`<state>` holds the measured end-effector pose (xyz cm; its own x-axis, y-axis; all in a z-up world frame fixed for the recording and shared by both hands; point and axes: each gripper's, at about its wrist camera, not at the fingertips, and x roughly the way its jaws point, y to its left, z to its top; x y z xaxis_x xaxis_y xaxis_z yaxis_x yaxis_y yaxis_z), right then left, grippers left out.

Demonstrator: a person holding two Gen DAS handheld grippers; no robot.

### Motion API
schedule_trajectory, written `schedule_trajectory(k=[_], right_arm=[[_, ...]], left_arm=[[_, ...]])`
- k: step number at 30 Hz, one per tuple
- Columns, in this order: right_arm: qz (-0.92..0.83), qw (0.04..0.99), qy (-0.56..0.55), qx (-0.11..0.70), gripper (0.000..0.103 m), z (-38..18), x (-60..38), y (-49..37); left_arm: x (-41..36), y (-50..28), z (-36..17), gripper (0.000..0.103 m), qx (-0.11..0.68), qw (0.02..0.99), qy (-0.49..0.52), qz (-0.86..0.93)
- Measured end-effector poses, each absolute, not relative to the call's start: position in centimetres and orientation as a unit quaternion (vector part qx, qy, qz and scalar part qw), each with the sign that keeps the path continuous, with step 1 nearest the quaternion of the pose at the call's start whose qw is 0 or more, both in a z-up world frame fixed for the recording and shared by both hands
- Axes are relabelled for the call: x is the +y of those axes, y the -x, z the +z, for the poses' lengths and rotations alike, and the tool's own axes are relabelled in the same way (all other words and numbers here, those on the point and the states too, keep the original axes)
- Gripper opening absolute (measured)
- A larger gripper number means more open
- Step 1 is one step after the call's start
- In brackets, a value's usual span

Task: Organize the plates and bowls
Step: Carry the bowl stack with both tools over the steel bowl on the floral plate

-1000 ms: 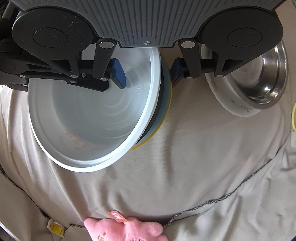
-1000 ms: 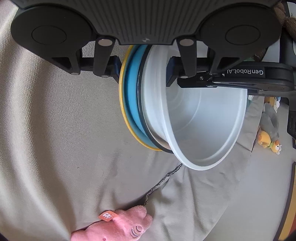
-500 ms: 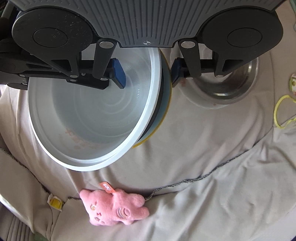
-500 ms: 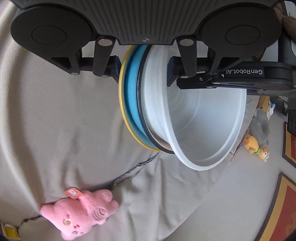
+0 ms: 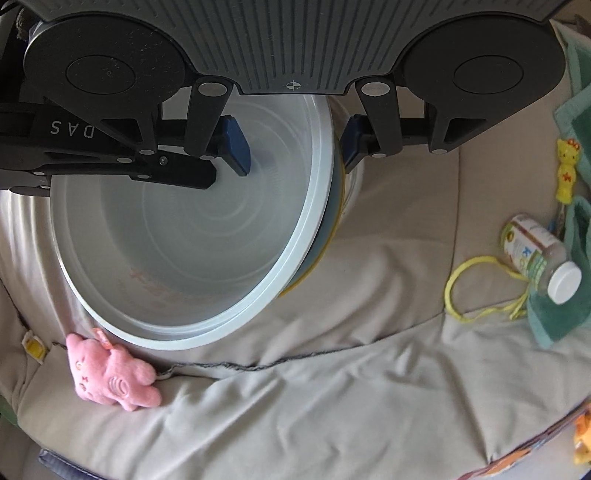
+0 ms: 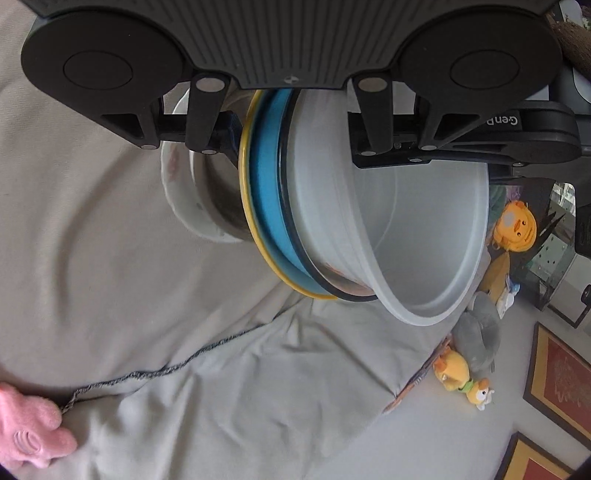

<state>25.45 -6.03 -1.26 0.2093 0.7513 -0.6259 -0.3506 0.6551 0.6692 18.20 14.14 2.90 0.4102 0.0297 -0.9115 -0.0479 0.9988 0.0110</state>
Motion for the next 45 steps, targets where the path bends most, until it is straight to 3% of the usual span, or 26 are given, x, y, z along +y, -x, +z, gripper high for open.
schedule_trajectory(k=[8, 11, 13, 23, 27, 30, 37, 45], right_arm=[[0.350, 0.747, -0.142, 0.547, 0.048, -4.2, -2.6, -25.9], [0.329, 0.767, -0.093, 0.543, 0.048, -3.4, -1.7, -26.0], [0.320, 0.772, -0.074, 0.544, 0.048, -3.0, -1.2, -26.3], [0.303, 0.769, -0.052, 0.560, 0.047, -2.2, -0.6, -26.6], [0.298, 0.766, -0.062, 0.567, 0.045, -2.1, -0.7, -27.0], [0.299, 0.767, -0.054, 0.565, 0.043, -1.9, -0.9, -26.9], [0.294, 0.820, -0.029, 0.490, 0.050, 1.8, -3.8, -26.0], [0.288, 0.813, -0.038, 0.505, 0.024, -0.1, -4.0, -26.0]], left_arm=[[18.0, -18.3, -2.5, 0.056, 0.578, 0.814, 0.046, 0.020], [17.6, -18.1, -2.7, 0.049, 0.571, 0.821, 0.018, 0.021], [17.0, -18.1, -2.9, 0.039, 0.568, 0.822, -0.010, 0.025], [18.6, -19.0, -3.1, 0.034, 0.577, 0.816, 0.033, 0.015], [19.4, -19.0, -2.3, 0.019, 0.565, 0.823, 0.054, 0.006], [19.9, -19.0, -1.1, 0.019, 0.548, 0.834, 0.066, -0.001], [20.7, -18.7, 0.0, 0.019, 0.518, 0.850, 0.092, -0.022], [22.2, -17.2, 0.7, 0.026, 0.477, 0.866, 0.142, -0.052]])
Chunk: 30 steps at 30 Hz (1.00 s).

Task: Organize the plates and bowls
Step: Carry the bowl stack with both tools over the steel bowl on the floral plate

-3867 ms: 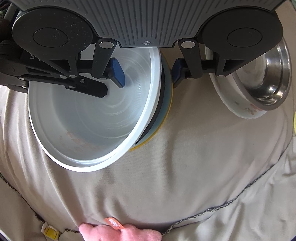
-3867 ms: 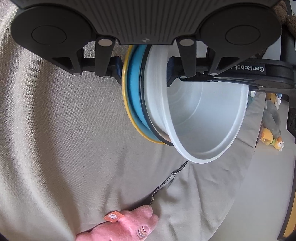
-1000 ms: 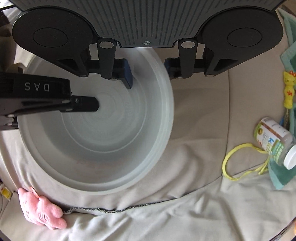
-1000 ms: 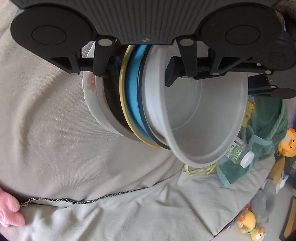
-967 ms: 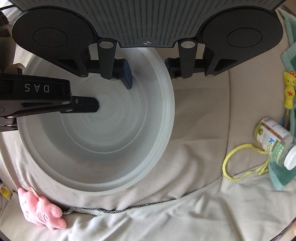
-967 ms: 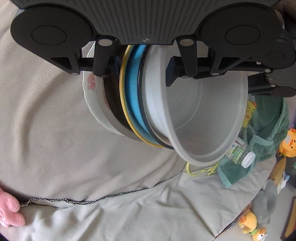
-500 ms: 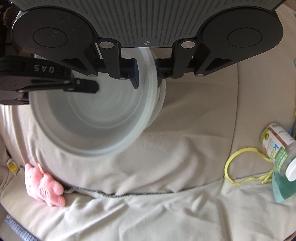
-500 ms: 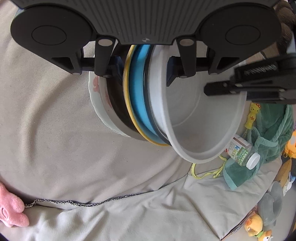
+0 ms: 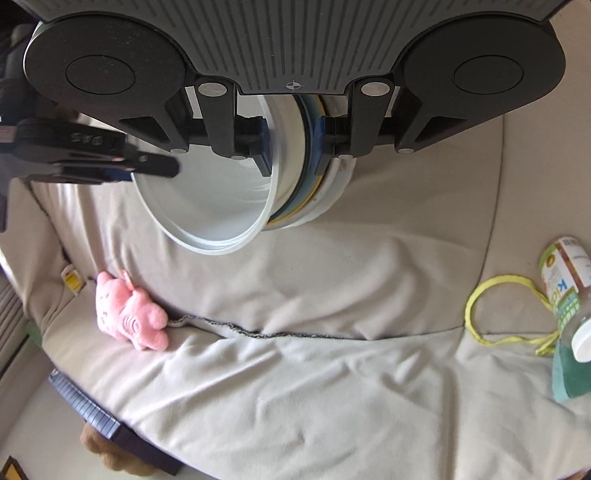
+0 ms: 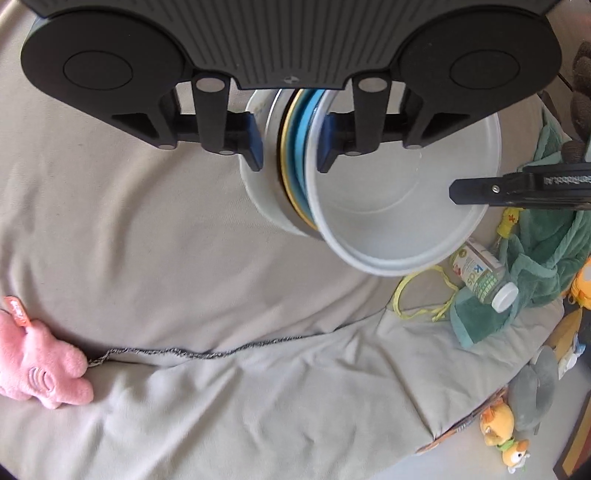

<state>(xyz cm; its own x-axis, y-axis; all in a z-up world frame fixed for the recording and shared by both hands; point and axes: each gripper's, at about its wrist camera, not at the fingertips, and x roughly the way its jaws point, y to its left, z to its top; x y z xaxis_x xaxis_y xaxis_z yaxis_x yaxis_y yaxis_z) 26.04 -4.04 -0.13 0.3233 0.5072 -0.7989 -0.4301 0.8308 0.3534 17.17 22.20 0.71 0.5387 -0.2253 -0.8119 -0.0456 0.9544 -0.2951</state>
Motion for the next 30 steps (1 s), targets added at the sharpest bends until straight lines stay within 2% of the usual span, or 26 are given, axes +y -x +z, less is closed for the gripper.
schedule_trajectory(k=[7, 14, 24, 30], right_arm=[[0.284, 0.822, -0.017, 0.494, 0.024, 0.0, -3.1, -25.5], [0.281, 0.824, -0.005, 0.492, 0.029, 0.2, -3.1, -24.1], [0.277, 0.841, 0.011, 0.465, 0.031, 1.0, -2.8, -22.7], [0.273, 0.834, -0.009, 0.479, 0.032, 0.8, -3.2, -23.3]], left_arm=[[23.0, -16.7, -0.3, 0.029, 0.480, 0.863, 0.152, -0.053], [22.4, -16.0, -0.9, 0.036, 0.466, 0.876, 0.116, -0.037], [22.6, -15.9, -1.6, 0.036, 0.473, 0.870, 0.130, -0.042], [23.1, -15.9, -1.9, 0.036, 0.479, 0.864, 0.147, -0.044]])
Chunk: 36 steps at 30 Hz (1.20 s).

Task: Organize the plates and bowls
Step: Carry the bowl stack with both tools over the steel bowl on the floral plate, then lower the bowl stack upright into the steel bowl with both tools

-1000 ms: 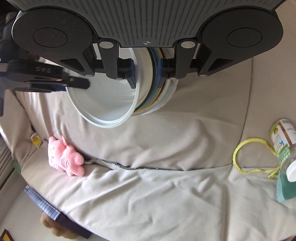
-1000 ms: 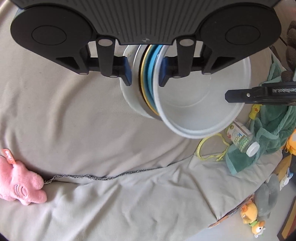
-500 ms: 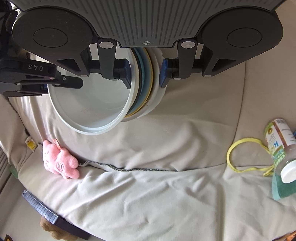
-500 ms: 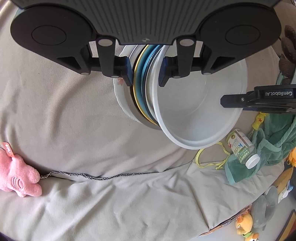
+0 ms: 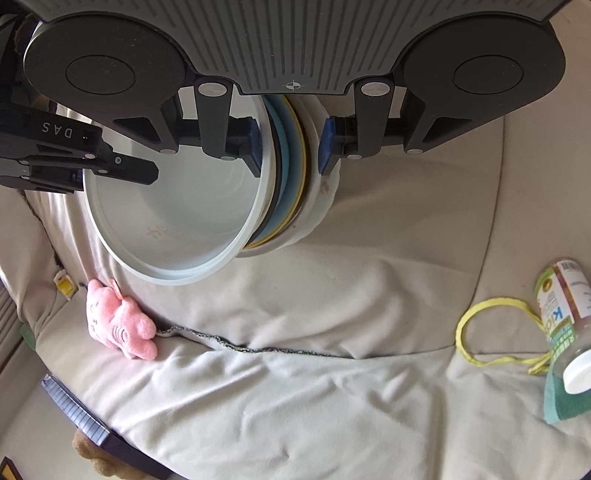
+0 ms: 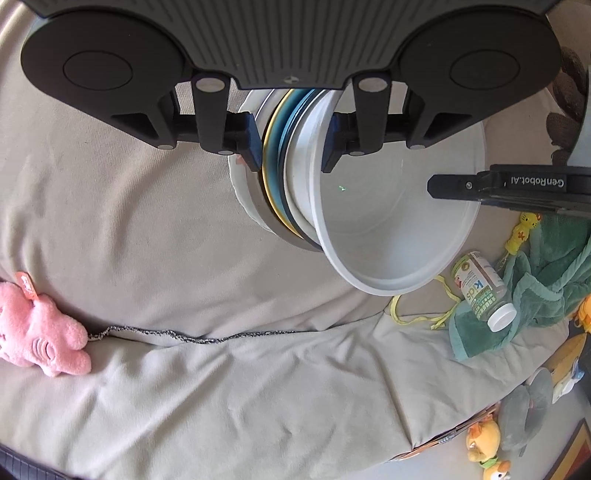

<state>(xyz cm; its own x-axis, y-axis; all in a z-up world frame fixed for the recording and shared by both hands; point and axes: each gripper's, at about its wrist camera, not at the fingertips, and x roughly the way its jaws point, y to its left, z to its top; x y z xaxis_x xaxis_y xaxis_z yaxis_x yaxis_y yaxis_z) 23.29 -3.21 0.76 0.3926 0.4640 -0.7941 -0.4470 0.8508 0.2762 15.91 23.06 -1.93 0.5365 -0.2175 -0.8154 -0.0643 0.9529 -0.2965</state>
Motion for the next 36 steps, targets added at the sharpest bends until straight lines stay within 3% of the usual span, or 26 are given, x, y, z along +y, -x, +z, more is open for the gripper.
schedule_trajectory(k=[9, 22, 34, 36], right_arm=[[0.262, 0.832, -0.016, 0.489, 0.022, -0.2, -1.4, -26.7], [0.283, 0.835, -0.005, 0.472, 0.024, -0.5, 0.1, -28.7], [0.288, 0.840, 0.010, 0.459, 0.031, 0.7, -1.6, -25.2], [0.285, 0.845, 0.017, 0.453, 0.033, 1.0, -1.5, -24.7]], left_arm=[[22.4, -17.6, -2.3, 0.027, 0.478, 0.861, 0.161, -0.062], [23.7, -20.2, -3.1, 0.019, 0.461, 0.872, 0.152, -0.056], [23.6, -17.4, -2.1, 0.026, 0.455, 0.873, 0.166, -0.059], [23.9, -16.9, -1.9, 0.032, 0.451, 0.874, 0.171, -0.053]])
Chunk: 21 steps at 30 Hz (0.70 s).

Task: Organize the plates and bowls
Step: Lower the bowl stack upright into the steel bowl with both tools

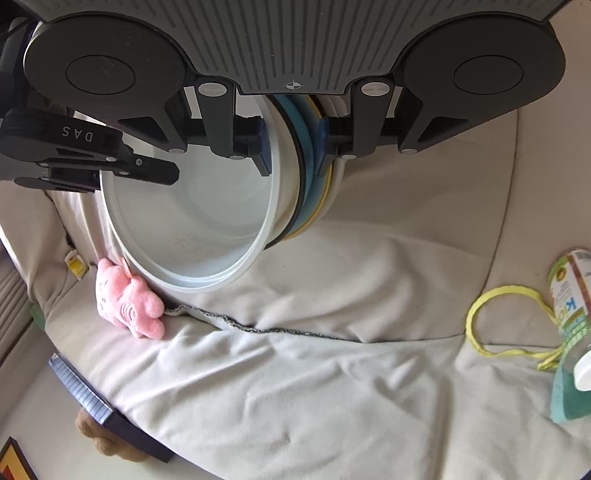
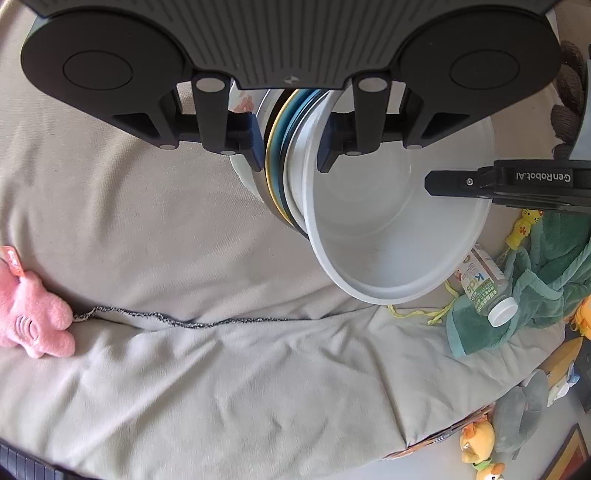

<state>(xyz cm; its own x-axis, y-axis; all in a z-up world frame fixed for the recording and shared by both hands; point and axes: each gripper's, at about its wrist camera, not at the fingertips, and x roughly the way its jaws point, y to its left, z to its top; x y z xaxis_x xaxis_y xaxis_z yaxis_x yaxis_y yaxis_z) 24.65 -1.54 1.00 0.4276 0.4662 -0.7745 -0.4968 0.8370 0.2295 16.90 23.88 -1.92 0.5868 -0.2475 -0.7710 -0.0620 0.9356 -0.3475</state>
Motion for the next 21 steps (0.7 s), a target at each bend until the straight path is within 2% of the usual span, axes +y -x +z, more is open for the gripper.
schedule_trajectory(k=[3, 8, 11, 13, 15, 17, 19, 21], right_arm=[[0.285, 0.846, 0.018, 0.449, 0.035, 1.4, -1.5, -24.3], [0.287, 0.844, 0.008, 0.453, 0.039, 1.5, -1.5, -24.4], [0.278, 0.841, -0.001, 0.465, 0.050, 0.8, -1.5, -25.2], [0.274, 0.837, -0.006, 0.474, 0.055, 0.3, -1.5, -25.7], [0.275, 0.831, -0.011, 0.484, 0.055, -0.3, -1.3, -25.9], [0.277, 0.827, -0.011, 0.489, 0.055, -0.7, -1.2, -26.0], [0.276, 0.824, -0.009, 0.494, 0.056, -1.1, -0.9, -26.1], [0.275, 0.818, -0.008, 0.506, 0.056, -1.5, -0.8, -26.4]], left_arm=[[24.4, -16.5, -2.1, 0.037, 0.451, 0.872, 0.186, -0.046], [25.0, -16.6, -2.8, 0.037, 0.460, 0.863, 0.205, -0.038], [25.6, -16.9, -3.5, 0.038, 0.468, 0.854, 0.222, -0.034], [26.1, -17.3, -4.3, 0.043, 0.480, 0.844, 0.237, -0.033], [26.5, -17.3, -4.9, 0.057, 0.488, 0.837, 0.248, -0.028], [26.8, -17.3, -5.3, 0.064, 0.490, 0.835, 0.250, -0.026], [26.7, -17.4, -5.5, 0.065, 0.493, 0.832, 0.254, -0.031], [26.4, -17.6, -5.7, 0.057, 0.500, 0.824, 0.263, -0.048]])
